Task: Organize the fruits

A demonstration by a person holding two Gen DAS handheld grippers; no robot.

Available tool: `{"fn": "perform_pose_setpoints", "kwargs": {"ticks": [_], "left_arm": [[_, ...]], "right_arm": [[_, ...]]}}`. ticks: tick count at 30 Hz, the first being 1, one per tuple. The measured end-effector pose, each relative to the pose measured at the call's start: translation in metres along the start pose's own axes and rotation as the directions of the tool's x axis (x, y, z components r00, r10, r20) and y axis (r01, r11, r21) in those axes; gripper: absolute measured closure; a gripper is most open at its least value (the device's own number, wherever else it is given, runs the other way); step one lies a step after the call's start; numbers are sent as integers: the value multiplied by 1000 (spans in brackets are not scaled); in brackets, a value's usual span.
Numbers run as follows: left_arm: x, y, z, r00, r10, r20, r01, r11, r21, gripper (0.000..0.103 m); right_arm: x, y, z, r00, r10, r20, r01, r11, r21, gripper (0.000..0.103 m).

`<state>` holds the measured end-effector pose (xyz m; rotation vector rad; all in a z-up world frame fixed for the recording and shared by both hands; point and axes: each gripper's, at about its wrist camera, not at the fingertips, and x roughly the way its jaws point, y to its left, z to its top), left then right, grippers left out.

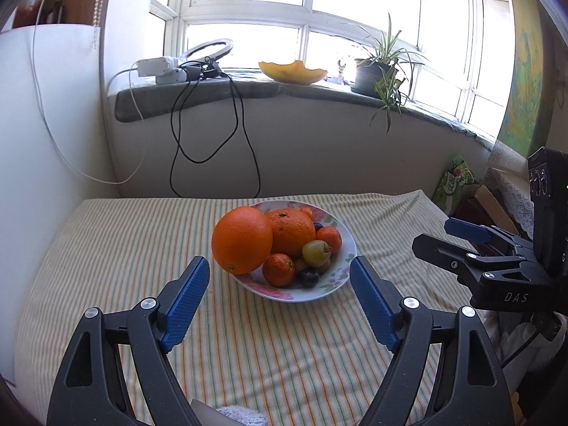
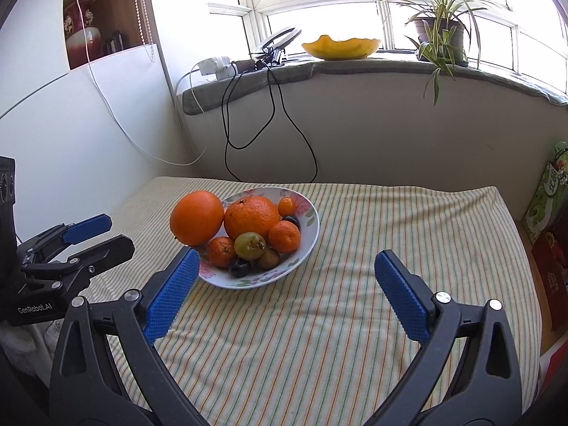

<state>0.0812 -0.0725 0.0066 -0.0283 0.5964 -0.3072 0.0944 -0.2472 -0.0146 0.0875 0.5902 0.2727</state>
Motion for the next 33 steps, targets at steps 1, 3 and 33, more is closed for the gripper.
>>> {"fn": "perform_pose_setpoints", "kwargs": {"ticks": [1,3,33], "left_arm": [[-1,0,0,1000,2,2,-2,1000,0,21],[-1,0,0,1000,3,2,-3,1000,0,22],[-8,-2,-1,1000,12,14,-12,1000,5,22]], "right_arm": [[0,0,0,1000,1,0,-1,1000,0,2],[0,1,-1,1000,2,-4,-2,1000,-1,2],[-1,7,-3,1000,2,-11,-2,1000,-17,2]]}}
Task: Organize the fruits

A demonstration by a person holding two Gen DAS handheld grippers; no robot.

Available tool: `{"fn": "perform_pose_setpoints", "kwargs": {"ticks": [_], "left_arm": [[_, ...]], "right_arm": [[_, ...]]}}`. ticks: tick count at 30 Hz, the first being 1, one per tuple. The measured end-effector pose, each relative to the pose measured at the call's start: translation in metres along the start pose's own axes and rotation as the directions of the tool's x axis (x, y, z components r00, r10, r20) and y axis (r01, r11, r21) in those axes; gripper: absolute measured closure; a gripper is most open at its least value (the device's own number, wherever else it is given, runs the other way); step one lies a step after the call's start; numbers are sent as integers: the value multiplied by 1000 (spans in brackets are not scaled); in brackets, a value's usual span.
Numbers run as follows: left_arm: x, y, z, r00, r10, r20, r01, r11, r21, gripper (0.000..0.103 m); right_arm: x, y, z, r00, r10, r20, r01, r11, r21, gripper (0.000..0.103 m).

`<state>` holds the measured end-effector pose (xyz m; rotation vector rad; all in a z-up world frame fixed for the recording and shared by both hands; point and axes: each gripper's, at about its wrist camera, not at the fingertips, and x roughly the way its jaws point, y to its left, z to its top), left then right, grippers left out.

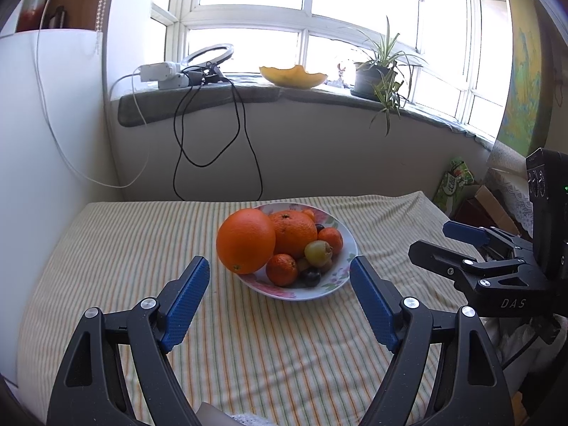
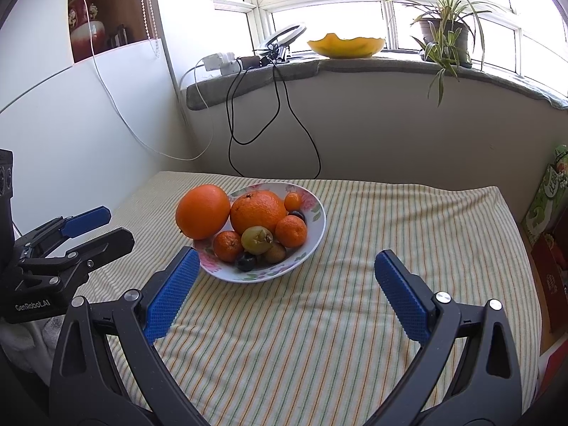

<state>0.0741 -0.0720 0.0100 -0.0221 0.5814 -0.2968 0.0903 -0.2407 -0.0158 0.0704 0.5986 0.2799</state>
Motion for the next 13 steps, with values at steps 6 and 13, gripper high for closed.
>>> {"fn": "perform_pose_setpoints", "kwargs": {"ticks": [6,13], "left_arm": [[1,1,-1,1000,3,3,-3,1000,0,22],[1,1,-2,1000,1,3,-1,1000,-3,22]], "right_arm": [[1,0,-1,1000,1,-3,-1,1000,0,2],[3,-1,-1,1000,-2,-8,2,1000,3,2]]}}
